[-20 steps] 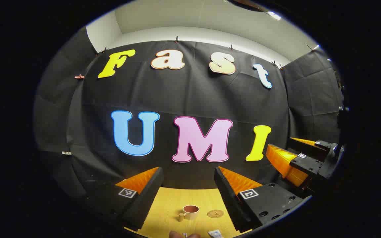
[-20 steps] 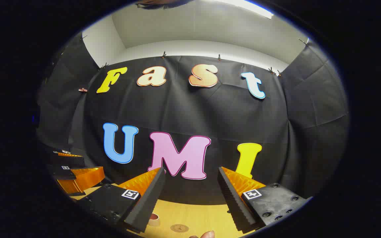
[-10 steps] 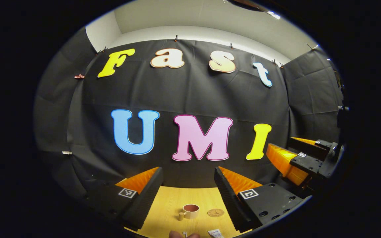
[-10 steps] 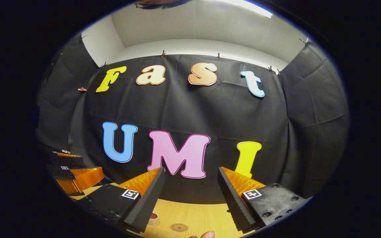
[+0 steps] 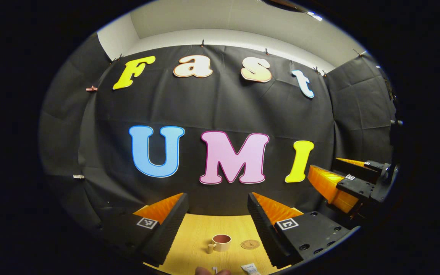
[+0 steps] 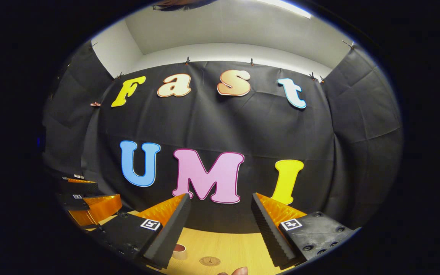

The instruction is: Put the toothbrush and toothpaste on the desktop into the cup, then pick up the cup and place it on the coaster on the desktop.

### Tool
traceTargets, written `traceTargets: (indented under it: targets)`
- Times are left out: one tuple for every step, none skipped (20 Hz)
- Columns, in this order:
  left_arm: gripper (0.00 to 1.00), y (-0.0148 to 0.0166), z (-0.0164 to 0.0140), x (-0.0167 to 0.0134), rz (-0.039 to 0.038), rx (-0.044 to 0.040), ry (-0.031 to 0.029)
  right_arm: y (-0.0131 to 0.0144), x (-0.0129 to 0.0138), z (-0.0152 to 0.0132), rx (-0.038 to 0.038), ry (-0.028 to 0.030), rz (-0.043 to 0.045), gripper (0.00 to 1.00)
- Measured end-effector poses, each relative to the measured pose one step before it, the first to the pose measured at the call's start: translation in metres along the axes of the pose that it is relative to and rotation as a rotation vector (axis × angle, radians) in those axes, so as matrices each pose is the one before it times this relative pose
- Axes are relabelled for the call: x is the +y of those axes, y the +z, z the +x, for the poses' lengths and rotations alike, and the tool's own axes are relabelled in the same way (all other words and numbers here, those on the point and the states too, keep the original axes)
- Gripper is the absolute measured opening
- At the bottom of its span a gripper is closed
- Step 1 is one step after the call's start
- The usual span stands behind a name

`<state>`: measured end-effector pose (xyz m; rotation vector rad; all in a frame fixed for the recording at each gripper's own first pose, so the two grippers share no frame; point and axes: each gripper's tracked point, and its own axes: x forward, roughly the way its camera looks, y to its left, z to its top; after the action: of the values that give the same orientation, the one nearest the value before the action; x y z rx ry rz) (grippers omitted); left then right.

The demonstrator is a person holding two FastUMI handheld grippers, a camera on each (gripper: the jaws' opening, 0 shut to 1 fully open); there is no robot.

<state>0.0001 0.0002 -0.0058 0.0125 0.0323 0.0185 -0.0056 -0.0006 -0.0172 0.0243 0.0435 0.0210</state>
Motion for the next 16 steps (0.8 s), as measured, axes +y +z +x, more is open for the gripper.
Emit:
traceTargets:
  targets:
    - [0.97, -0.00227, 0.00081, 0.00057, -0.00084, 0.00731, 0.00372, -0.00699, 0.00234, -0.00104, 0.02064, 0.00651, -0.00511, 0.97]
    - [0.97, -0.00162, 0.00074, 0.00005, -0.00204, 0.00865, 0.00158, -0.00632, 0.00231, -0.00133, 0.02384, 0.00659, -0.00466, 0.97]
    - [0.97, -0.00284, -0.00163, 0.00236, -0.00206, 0.00779, 0.00310, -0.00781, 0.00333, -0.00224, 0.02602, 0.00885, -0.00129, 0.99]
    - [0.97, -0.00278, -0.00242, 0.00222, -0.00082, 0.00817, 0.00334, -0.00858, 0.00320, -0.00158, 0.02942, 0.00956, -0.00164, 0.97]
    - [0.97, -0.00797, -0.00916, 0.00537, -0.00174, 0.00686, 0.00335, -0.00854, 0.00283, -0.00195, 0.03132, 0.00752, -0.00390, 0.97]
    - [0.97, -0.00376, -0.00511, 0.00320, -0.00251, 0.00900, 0.00211, -0.00850, 0.00299, -0.00215, 0.02785, 0.00588, -0.00415, 0.97]
    - [0.97, -0.00371, -0.00113, 0.00234, -0.00328, 0.01200, 0.00286, -0.00904, 0.00411, -0.00138, 0.02866, 0.00455, -0.00510, 0.97]
    - [0.96, -0.00290, -0.00033, 0.00167, -0.00423, 0.01121, 0.00224, -0.01122, 0.00337, -0.00120, 0.03331, 0.00510, -0.00386, 0.97]
    - [0.97, -0.00458, -0.00101, 0.00259, -0.00509, 0.00985, -0.00060, -0.01261, 0.00396, -0.00314, 0.03770, 0.00666, 0.00001, 0.97]
    - [0.97, -0.00314, -0.00345, 0.00293, -0.00335, 0.00830, -0.00083, -0.01435, 0.00510, -0.00325, 0.03938, 0.00665, 0.00406, 0.97]
    - [0.97, -0.00541, -0.00551, 0.00466, 0.00017, 0.00857, 0.00128, -0.01354, 0.00585, -0.00290, 0.04455, 0.01026, 0.00761, 0.97]
    - [0.96, -0.00316, -0.00437, 0.00289, 0.00309, 0.00734, -0.00064, -0.01481, 0.00515, -0.00274, 0.04943, 0.00735, 0.00938, 0.97]
    - [0.97, -0.00352, -0.00462, 0.00394, 0.00539, 0.00621, -0.00042, -0.01641, 0.00541, -0.00139, 0.05207, 0.00462, 0.00747, 0.97]
    - [0.97, -0.00143, -0.00483, 0.00398, 0.00546, 0.00689, -0.00153, -0.01323, 0.00436, -0.00068, 0.04264, 0.00429, 0.01233, 0.97]
    - [0.97, -0.00327, -0.00391, 0.00337, 0.00487, 0.00620, -0.00173, -0.01137, 0.00413, 0.00011, 0.03251, 0.00074, 0.01555, 0.98]
    - [0.97, -0.00125, -0.00513, 0.00439, 0.00413, 0.00533, -0.00031, -0.01421, 0.00429, -0.00089, 0.03863, 0.00366, 0.01193, 0.98]
